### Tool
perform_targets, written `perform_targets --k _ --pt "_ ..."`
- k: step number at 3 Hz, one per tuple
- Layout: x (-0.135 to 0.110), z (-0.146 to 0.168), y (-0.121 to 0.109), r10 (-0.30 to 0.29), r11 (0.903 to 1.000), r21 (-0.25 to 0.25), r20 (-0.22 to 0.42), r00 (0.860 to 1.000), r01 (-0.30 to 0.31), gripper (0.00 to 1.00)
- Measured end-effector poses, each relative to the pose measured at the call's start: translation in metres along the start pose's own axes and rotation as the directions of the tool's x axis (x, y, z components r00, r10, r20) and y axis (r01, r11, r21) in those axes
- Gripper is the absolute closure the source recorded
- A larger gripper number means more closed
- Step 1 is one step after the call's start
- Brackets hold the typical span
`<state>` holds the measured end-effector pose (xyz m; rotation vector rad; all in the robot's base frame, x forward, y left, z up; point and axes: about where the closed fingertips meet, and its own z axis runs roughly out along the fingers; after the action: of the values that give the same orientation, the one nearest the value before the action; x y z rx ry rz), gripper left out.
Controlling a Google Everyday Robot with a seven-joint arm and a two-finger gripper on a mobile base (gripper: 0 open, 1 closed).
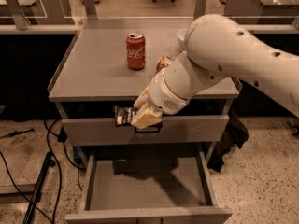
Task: Pick rxbar chocolate from middle drawer and place on counter
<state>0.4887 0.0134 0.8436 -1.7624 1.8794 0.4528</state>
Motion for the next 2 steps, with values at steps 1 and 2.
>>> perform_targets --k 1,2 --pt "0.0 -0.0001 -0.0001 0.0 1.0 0.0 0.0 1.0 0.0 1.0" --pt "-0.0004 -0.0058 -0.0052 -0.009 0.9996 0.025 -0.015 1.0 0.009 1.0"
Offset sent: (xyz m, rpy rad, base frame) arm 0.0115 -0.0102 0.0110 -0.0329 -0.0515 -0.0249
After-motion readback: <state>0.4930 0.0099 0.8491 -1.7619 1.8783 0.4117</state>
